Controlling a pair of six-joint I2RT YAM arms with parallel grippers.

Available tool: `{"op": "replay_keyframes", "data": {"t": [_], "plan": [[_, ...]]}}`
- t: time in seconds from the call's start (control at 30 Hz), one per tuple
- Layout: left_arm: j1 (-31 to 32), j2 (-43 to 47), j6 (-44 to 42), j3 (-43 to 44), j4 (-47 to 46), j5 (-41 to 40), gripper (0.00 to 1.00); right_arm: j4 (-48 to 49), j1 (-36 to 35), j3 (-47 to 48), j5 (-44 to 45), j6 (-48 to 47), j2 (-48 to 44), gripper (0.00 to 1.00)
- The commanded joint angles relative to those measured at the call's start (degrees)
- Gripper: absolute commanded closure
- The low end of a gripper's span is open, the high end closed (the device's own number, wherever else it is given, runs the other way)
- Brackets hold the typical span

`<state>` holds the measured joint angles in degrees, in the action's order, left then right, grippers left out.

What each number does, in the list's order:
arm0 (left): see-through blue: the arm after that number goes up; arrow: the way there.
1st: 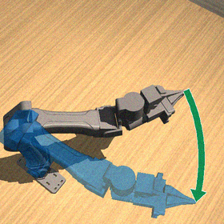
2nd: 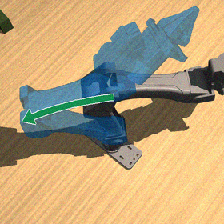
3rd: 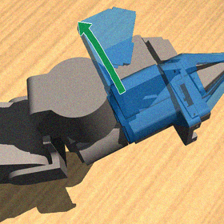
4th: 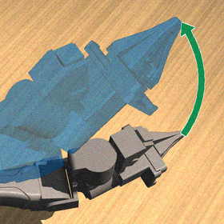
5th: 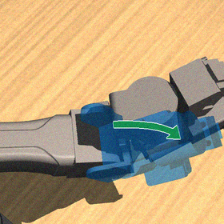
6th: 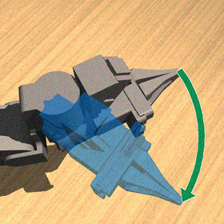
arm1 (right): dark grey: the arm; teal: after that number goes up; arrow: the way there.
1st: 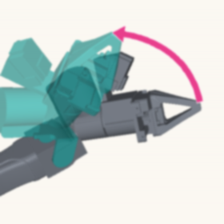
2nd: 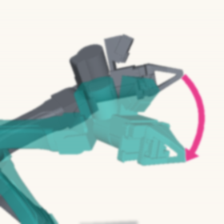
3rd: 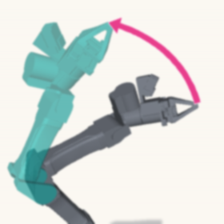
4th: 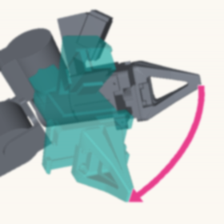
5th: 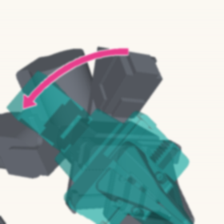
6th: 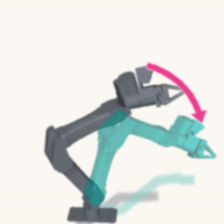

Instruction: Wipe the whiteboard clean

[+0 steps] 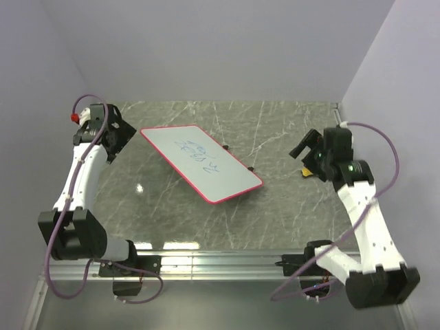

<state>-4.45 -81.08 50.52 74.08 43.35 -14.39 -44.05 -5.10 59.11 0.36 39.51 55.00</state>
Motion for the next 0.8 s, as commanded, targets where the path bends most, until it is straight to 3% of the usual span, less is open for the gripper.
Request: {"op": "replay_keyframes", "data": {"t": [0.0,0.1,0.3,0.5,0.77], "plan": [[1.10,4.87,-2.36,3.26,1.82,3.65,0.01,-4.71,1.49,9.60,2.27,-0.84,9.13,0.00],[4.08,8.03,-4.01,3.44,1.13,4.45,0.01,-11.22,4.83,17.43,0.62,0.57,21.17,0.00],[6.73,14.89,-7.10,0.01,-1.42,9.55,0.01,-10.88,17.40,17.79,-5.37,7.95,37.17,0.08],[9.19,17.62,-8.33,-1.75,-2.57,12.99,0.01,-11.32,18.55,19.11,-0.47,9.63,43.77,0.11],[12.53,14.28,-9.74,3.69,-2.57,12.81,0.03,-13.87,18.55,25.09,4.12,10.59,52.13,0.12]]}}
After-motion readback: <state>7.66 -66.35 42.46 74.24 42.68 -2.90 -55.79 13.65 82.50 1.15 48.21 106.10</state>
